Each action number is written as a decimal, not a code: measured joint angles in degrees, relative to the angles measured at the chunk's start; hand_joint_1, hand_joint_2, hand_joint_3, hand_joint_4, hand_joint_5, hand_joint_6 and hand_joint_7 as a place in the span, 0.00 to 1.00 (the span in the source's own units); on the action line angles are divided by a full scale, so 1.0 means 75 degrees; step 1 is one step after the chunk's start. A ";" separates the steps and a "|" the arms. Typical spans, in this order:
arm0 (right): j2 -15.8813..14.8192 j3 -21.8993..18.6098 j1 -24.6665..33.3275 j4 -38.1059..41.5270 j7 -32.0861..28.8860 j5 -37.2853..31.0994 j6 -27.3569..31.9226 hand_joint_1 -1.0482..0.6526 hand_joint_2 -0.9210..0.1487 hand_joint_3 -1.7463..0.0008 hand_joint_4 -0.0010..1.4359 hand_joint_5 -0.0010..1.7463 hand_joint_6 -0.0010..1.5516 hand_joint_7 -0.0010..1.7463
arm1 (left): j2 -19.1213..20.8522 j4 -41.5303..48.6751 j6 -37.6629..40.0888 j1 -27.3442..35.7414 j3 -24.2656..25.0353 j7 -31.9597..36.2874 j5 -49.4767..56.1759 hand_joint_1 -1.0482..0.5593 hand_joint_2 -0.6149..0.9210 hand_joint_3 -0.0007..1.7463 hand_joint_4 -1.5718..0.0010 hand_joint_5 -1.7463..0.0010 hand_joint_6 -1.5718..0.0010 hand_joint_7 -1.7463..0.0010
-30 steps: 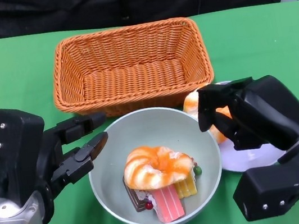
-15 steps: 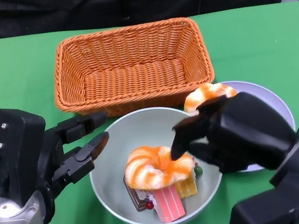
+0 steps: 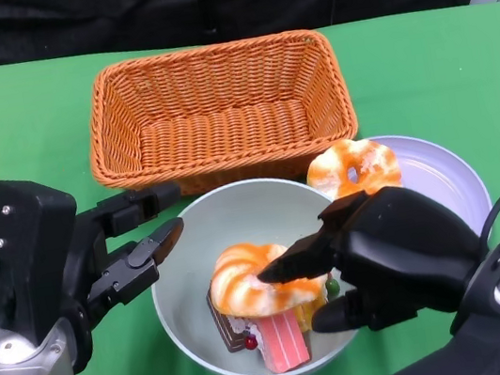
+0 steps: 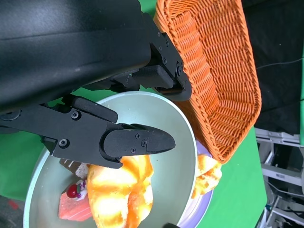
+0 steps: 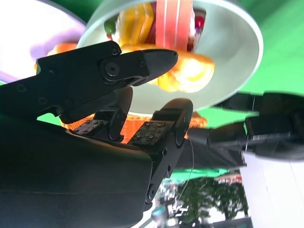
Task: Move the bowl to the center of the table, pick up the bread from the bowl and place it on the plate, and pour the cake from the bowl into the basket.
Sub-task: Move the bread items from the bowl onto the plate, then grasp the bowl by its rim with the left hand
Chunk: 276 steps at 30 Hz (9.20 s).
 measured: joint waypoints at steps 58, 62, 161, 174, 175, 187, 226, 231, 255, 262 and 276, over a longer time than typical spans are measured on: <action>0.0611 0.1539 -0.1791 0.5210 -0.5541 -0.1668 -0.0850 0.50 0.00 0.92 0.57 1.00 0.45 0.83 | -0.0291 -0.0168 -0.0026 0.0178 0.0017 0.0474 0.0025 0.18 1.00 0.41 0.69 0.97 0.64 1.00; 0.0611 0.1613 -0.1829 0.5321 -0.5669 -0.1657 -0.0896 0.47 0.00 0.88 0.64 1.00 0.50 0.75 | -0.0293 -0.0168 -0.0026 0.0178 0.0017 0.0486 0.0025 0.18 1.00 0.40 0.68 0.97 0.64 1.00; -0.0517 0.0021 -0.1826 0.5741 -0.6184 -0.0793 -0.1304 0.48 0.05 0.94 0.60 1.00 0.52 0.64 | -0.0028 -0.0281 0.0163 0.0190 0.0050 0.0353 0.0004 0.19 1.00 0.40 0.68 0.99 0.64 1.00; -0.0532 0.0224 -0.1606 0.4759 -0.5712 -0.1077 -0.0607 0.26 0.00 0.81 0.55 0.59 0.61 0.14 | -0.0028 -0.0283 0.0158 0.0190 0.0057 0.0353 0.0008 0.19 1.00 0.41 0.68 0.99 0.64 1.00; -0.0536 0.0209 -0.1517 0.4546 -0.5493 -0.1076 -0.0431 0.20 0.00 0.76 0.51 0.31 0.55 0.06 | -0.0028 -0.0283 0.0158 0.0190 0.0063 0.0353 0.0007 0.19 1.00 0.41 0.68 0.99 0.64 1.00; -0.0437 0.0143 -0.0953 0.3094 -0.2810 -0.0659 0.0790 0.02 0.00 0.60 0.02 0.00 0.15 0.00 | -0.0027 -0.0301 0.0159 0.0191 0.0068 0.0347 0.0002 0.18 1.00 0.41 0.68 0.99 0.64 1.00; -0.0628 -0.1071 -0.0005 0.2490 -0.2670 0.0337 0.0858 0.07 0.00 0.69 0.00 0.00 0.13 0.00 | -0.0023 -0.0314 0.0163 0.0189 0.0129 0.0268 -0.0032 0.19 1.00 0.41 0.68 1.00 0.65 1.00; -0.0676 -0.1267 0.0217 0.2051 -0.2608 0.0494 0.0740 0.07 0.00 0.70 0.00 0.00 0.13 0.00 | -0.0023 -0.0313 0.0163 0.0189 0.0133 0.0269 -0.0054 0.19 1.00 0.41 0.68 0.99 0.64 1.00; -0.0582 -0.2097 0.0906 0.1309 -0.3558 0.1073 -0.0757 0.36 0.00 0.92 0.35 0.09 0.41 0.03 | -0.0060 -0.0313 0.0157 0.0187 0.0145 0.0269 -0.0065 0.19 1.00 0.41 0.68 1.00 0.64 1.00; 0.0022 -0.2387 0.0894 0.1988 -0.4137 0.2568 -0.2205 0.57 0.47 0.22 0.61 0.96 0.63 0.64 | -0.0062 -0.0312 0.0116 0.0187 0.0142 0.0270 -0.0068 0.19 1.00 0.41 0.68 0.99 0.65 1.00; 0.1248 -0.3135 0.2046 -0.1115 -0.1313 0.8304 0.2833 0.56 0.37 0.30 0.60 1.00 0.48 0.91 | -0.0052 -0.0305 -0.0027 0.0186 0.0156 0.0269 -0.0062 0.20 1.00 0.41 0.67 0.99 0.64 1.00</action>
